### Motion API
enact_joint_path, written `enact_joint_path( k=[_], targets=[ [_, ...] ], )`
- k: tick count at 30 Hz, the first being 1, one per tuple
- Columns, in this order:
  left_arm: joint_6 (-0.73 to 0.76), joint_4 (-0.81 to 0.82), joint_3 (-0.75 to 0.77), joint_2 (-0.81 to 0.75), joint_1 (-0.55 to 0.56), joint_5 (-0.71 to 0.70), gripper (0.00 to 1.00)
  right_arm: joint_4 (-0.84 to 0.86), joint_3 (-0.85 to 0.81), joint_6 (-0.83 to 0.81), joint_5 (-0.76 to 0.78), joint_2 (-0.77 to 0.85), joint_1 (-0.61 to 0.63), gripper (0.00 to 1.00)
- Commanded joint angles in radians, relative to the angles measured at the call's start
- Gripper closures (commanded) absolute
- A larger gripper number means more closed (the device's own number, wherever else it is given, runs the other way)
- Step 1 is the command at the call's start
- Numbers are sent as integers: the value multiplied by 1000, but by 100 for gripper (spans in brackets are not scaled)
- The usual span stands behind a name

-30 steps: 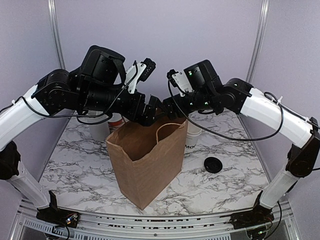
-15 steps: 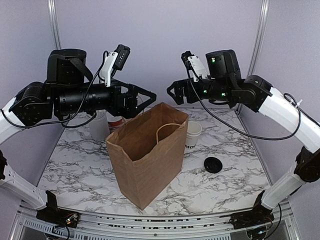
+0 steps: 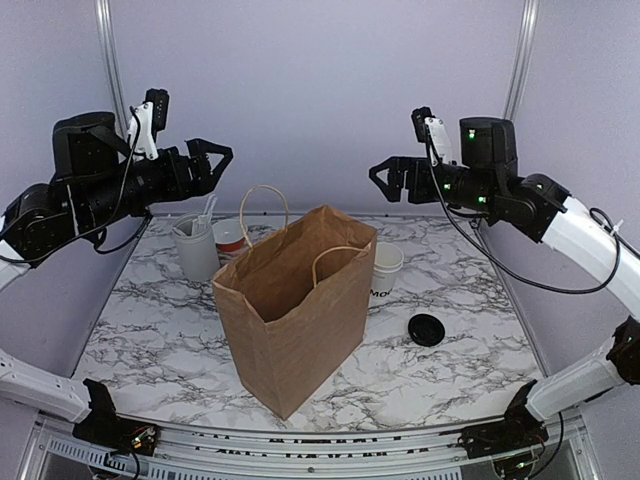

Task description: Pack the takeout coffee

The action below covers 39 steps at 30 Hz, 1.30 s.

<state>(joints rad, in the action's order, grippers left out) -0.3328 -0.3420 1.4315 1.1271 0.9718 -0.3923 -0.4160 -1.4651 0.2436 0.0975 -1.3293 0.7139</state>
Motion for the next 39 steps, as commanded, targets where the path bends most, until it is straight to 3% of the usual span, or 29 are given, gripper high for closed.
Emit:
enact_joint_path(
  k=[1, 10, 20, 39],
  targets=[
    [-91, 17, -71, -59, -120, -28, 1, 65, 43, 48, -16, 74, -56, 0],
    [-124, -24, -193, -71, -333, -11, 1, 79, 164, 107, -90, 134, -170, 0],
    [-165, -3, -322, 19, -549, 35, 2, 83, 234, 119, -85, 143, -179, 1],
    [-187, 63, -280, 263, -675, 102, 40, 43, 233, 112, -85, 142, -179, 2]
  ],
)
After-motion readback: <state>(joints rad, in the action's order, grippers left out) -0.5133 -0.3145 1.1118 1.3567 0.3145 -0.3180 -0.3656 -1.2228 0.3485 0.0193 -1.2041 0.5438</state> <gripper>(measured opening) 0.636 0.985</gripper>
